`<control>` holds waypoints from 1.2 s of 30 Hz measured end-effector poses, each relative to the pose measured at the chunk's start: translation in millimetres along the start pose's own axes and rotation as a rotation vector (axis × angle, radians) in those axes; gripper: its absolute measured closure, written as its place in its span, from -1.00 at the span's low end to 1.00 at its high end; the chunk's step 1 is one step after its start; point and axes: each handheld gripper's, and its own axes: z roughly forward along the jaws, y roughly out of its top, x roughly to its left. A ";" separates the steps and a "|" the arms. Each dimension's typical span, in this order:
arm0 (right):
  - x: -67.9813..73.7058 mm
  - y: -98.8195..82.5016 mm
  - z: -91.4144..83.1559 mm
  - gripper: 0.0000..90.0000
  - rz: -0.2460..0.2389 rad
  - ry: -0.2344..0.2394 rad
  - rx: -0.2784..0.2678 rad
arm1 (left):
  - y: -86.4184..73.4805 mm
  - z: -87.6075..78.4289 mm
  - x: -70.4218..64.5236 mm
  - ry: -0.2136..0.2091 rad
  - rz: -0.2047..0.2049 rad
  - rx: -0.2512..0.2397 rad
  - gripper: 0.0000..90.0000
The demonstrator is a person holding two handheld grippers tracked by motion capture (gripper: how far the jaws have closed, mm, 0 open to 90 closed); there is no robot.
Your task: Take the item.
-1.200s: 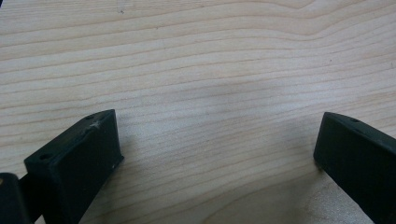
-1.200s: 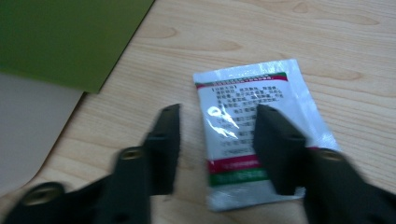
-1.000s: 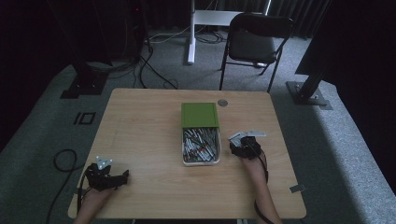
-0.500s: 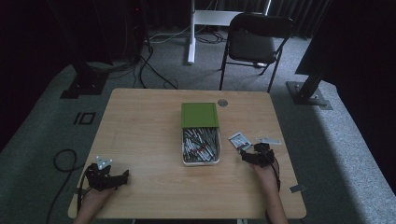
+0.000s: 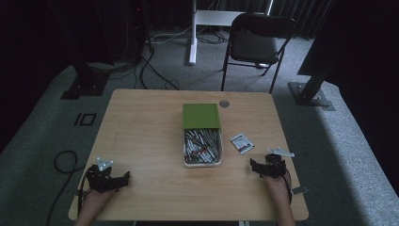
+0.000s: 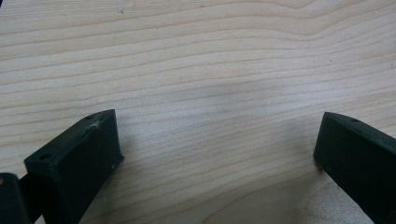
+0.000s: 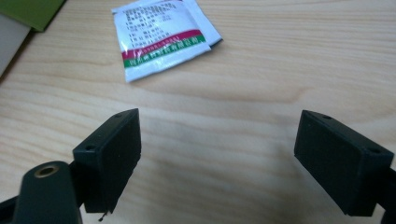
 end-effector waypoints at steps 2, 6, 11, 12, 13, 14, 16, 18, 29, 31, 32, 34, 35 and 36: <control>0.3 -3.7 -3.9 -0.69 -0.004 -0.019 -0.003 | -0.2 -0.1 -0.4 0.003 -0.004 -0.001 -0.97; -0.7 -9.7 -10.0 -0.70 -0.005 -0.047 0.003 | -0.2 -0.1 -0.4 0.003 -0.004 -0.001 -0.97; -3.9 -16.7 -16.3 -0.70 -0.006 -0.077 -0.023 | -0.2 -0.1 -0.4 0.003 -0.004 0.000 -0.97; -4.7 -18.6 -17.2 -0.70 0.000 -0.085 -0.031 | -0.2 -0.1 -0.4 0.003 -0.004 0.000 -0.97; -5.8 -20.3 -18.1 -0.70 0.007 -0.099 -0.030 | -0.2 -0.1 -0.4 0.003 -0.004 0.000 -0.97; -6.9 -22.0 -19.0 -0.70 0.013 -0.110 -0.024 | -0.2 -0.1 -0.4 0.003 -0.004 0.000 -0.97; -9.4 -24.4 -22.3 -0.70 0.029 -0.122 -0.032 | -0.2 -0.1 -0.4 0.003 -0.004 0.000 -0.97; -12.2 -26.6 -26.2 -0.70 0.041 -0.129 -0.043 | -0.2 -0.1 -0.4 0.003 -0.004 -0.001 -0.97; -23.4 -44.0 -33.3 -0.72 0.064 -0.198 -0.018 | -0.2 -0.1 -0.4 0.003 -0.004 -0.001 -0.97; -23.9 -45.3 -34.7 -0.72 0.084 -0.209 -0.017 | -0.2 -0.1 -0.4 0.003 -0.004 0.000 -0.97; -24.1 -46.1 -35.5 -0.72 0.088 -0.219 -0.020 | -0.2 -0.1 -0.4 0.003 -0.004 -0.001 -0.97; -25.2 -47.9 -37.2 -0.71 0.108 -0.224 -0.019 | -0.2 -0.1 -0.4 0.003 -0.004 -0.001 -0.97; -25.5 -48.9 -38.4 -0.71 0.109 -0.227 -0.020 | -0.2 -0.1 -0.4 0.003 -0.004 -0.001 -0.97; -25.6 -49.9 -39.3 -0.70 0.108 -0.226 -0.020 | -0.2 -0.1 -0.4 0.003 -0.004 0.000 -0.97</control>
